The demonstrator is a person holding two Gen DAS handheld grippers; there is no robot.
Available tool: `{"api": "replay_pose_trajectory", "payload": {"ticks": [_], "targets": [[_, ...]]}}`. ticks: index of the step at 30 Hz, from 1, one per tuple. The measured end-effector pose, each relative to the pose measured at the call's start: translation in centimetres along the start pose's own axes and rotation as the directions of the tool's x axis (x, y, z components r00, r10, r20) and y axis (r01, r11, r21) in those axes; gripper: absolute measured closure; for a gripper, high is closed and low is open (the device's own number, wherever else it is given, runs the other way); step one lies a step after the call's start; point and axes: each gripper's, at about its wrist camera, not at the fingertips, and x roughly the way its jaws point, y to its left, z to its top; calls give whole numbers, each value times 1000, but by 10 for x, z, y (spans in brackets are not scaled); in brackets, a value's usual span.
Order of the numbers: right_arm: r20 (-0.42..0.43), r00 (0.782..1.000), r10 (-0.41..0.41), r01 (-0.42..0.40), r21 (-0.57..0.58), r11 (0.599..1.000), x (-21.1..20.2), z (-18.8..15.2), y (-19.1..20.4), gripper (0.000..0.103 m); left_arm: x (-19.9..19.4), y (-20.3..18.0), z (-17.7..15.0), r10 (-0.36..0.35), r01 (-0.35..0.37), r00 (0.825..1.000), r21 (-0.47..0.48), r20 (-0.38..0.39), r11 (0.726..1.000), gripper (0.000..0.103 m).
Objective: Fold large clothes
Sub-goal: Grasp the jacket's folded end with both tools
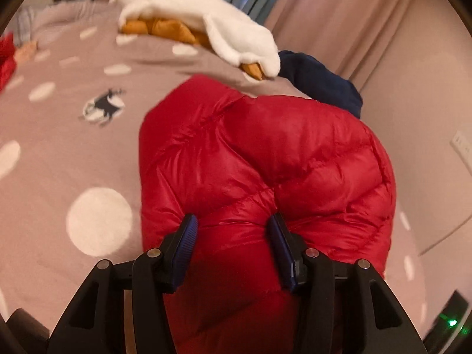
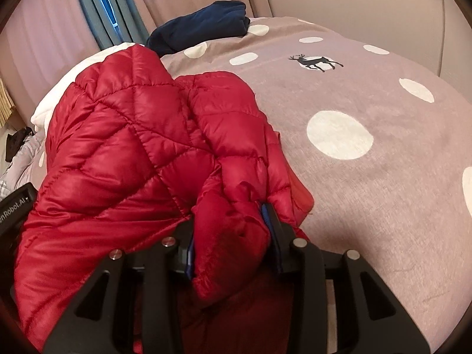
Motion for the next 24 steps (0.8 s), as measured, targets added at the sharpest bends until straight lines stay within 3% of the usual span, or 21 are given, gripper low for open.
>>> {"api": "replay_pose_trajectory", "payload": {"ticks": [7,13,16,19,21,24], "targets": [[-2,1000,-4,4,0,1000,-3,-5,0,66,10,-20,-12,112,-113,994,139,10,984,53],[-3,1000,0,0,1,1000,-2,-3,0,66,14,-8,-10,76,-76,997,105,0,992,51],[7,1000,7,-7,-1,1000,-4,-3,-1,66,9,-7,-12,74,-77,997,98,33,992,50],[18,999,48,-49,17,999,-10,-3,-7,63,-1,5,-14,17,-20,996,44,86,999,45],[26,995,96,-97,43,994,-16,0,-14,58,-11,17,-10,-12,14,995,-25,99,1000,40],[88,988,130,-138,90,986,-34,5,-28,25,-28,35,0,-71,78,996,-123,61,989,34]]}}
